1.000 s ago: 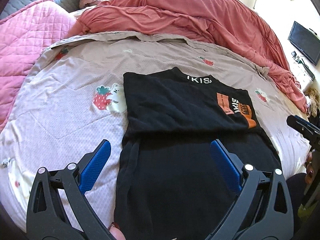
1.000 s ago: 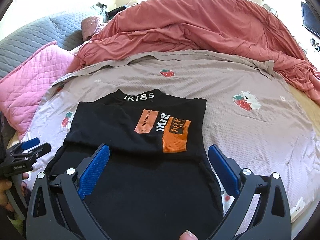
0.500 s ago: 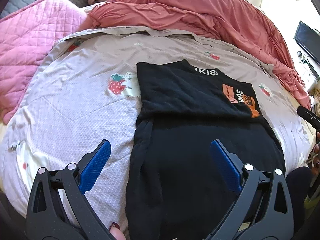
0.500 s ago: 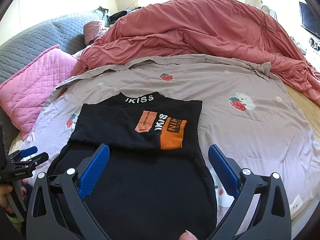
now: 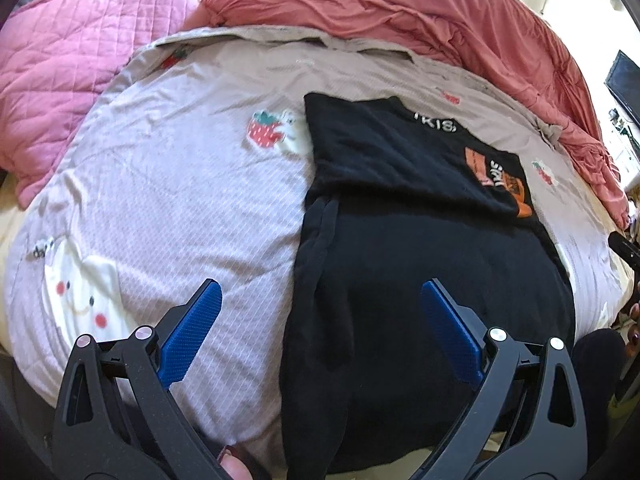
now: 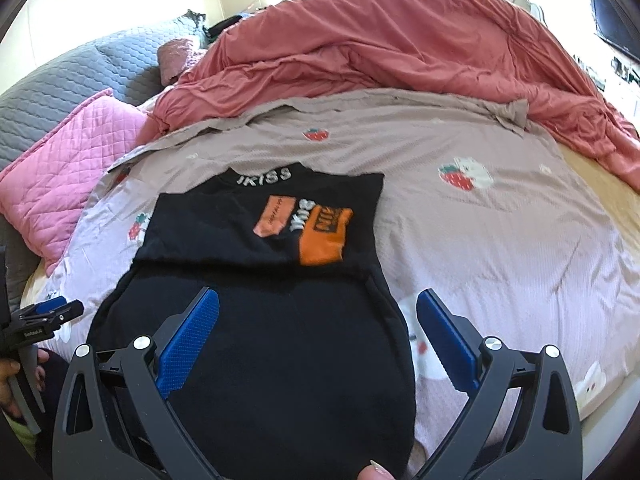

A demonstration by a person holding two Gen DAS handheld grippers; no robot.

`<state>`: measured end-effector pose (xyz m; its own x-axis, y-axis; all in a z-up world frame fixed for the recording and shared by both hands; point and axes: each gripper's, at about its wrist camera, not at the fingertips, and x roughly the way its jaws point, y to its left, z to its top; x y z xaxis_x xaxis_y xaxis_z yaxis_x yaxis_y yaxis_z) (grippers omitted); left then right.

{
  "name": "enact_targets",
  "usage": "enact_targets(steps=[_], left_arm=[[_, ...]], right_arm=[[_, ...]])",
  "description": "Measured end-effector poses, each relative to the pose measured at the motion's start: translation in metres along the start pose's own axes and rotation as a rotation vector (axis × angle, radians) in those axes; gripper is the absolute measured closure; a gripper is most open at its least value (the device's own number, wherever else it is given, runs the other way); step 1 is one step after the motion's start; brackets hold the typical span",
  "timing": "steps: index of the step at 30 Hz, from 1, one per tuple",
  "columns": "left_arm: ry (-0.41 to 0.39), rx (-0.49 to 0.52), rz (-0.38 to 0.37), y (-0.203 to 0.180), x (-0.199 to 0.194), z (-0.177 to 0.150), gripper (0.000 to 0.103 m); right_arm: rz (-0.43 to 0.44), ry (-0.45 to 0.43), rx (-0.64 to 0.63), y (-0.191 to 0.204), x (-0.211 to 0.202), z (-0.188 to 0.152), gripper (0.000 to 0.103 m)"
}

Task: Fold small clothes
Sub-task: 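Close the right tool, then the left tool, on the sweatshirt hem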

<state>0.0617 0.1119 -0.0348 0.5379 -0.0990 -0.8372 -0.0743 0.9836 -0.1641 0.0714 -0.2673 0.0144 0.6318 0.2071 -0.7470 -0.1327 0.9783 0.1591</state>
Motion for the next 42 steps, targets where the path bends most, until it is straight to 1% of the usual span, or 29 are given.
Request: enact_targets(steps=[8,12,17,19,21,22,24,26,29,30,31,32,34,35,36,37,39,40,41,42], left_arm=[[0.096,-0.042,-0.040,0.012,0.007,-0.021,0.010],[0.115,-0.065,-0.057,0.018,0.006,-0.026,0.010],[0.142,-0.077,-0.055,0.020,0.009,-0.031,0.010],[0.149,-0.077,-0.039,0.019,0.011,-0.032,0.010],[0.159,-0.073,-0.043,0.018,0.013,-0.033,0.010],[0.165,-0.070,-0.048,0.017,0.015,-0.034,0.011],[0.181,-0.062,-0.058,0.014,0.019,-0.036,0.017],[0.197,-0.056,-0.063,0.013,0.023,-0.038,0.018],[0.221,-0.066,-0.068,0.014,0.029,-0.039,0.018],[0.230,-0.077,-0.068,0.016,0.031,-0.040,0.018],[0.233,-0.087,-0.068,0.017,0.032,-0.040,0.018],[0.236,-0.098,-0.074,0.019,0.033,-0.040,0.018],[0.236,-0.112,-0.083,0.021,0.033,-0.040,0.018],[0.235,-0.112,-0.086,0.021,0.033,-0.040,0.020],[0.231,-0.112,-0.092,0.021,0.032,-0.040,0.029],[0.228,-0.114,-0.094,0.021,0.032,-0.041,0.035],[0.223,-0.134,-0.104,0.024,0.032,-0.040,0.054],[0.221,-0.144,-0.113,0.026,0.031,-0.041,0.060],[0.221,-0.154,-0.120,0.028,0.031,-0.041,0.071],[0.220,-0.166,-0.124,0.029,0.032,-0.041,0.078]], right_arm=[[-0.039,0.101,0.067,-0.020,0.010,-0.026,0.005],[-0.063,0.155,0.079,-0.023,0.014,-0.036,0.005],[-0.085,0.225,0.092,-0.026,0.020,-0.050,0.005],[-0.096,0.253,0.101,-0.029,0.024,-0.056,0.005],[-0.116,0.295,0.113,-0.033,0.032,-0.062,0.005],[-0.124,0.309,0.116,-0.034,0.035,-0.063,0.005],[-0.137,0.338,0.122,-0.036,0.042,-0.067,0.005],[-0.143,0.363,0.134,-0.039,0.047,-0.070,0.005],[-0.125,0.380,0.166,-0.045,0.052,-0.074,0.006],[-0.113,0.379,0.173,-0.046,0.052,-0.074,0.011],[-0.095,0.380,0.176,-0.046,0.052,-0.074,0.030],[-0.070,0.386,0.170,-0.045,0.052,-0.075,0.040],[-0.084,0.371,0.143,-0.039,0.049,-0.074,0.068],[-0.065,0.349,0.125,-0.034,0.046,-0.071,0.075],[-0.042,0.332,0.112,-0.031,0.043,-0.069,0.087],[-0.025,0.313,0.099,-0.028,0.041,-0.067,0.092],[-0.002,0.285,0.079,-0.023,0.038,-0.063,0.092],[0.002,0.285,0.080,-0.023,0.038,-0.063,0.092],[0.004,0.291,0.086,-0.025,0.040,-0.063,0.092],[0.001,0.303,0.098,-0.027,0.042,-0.063,0.092]])
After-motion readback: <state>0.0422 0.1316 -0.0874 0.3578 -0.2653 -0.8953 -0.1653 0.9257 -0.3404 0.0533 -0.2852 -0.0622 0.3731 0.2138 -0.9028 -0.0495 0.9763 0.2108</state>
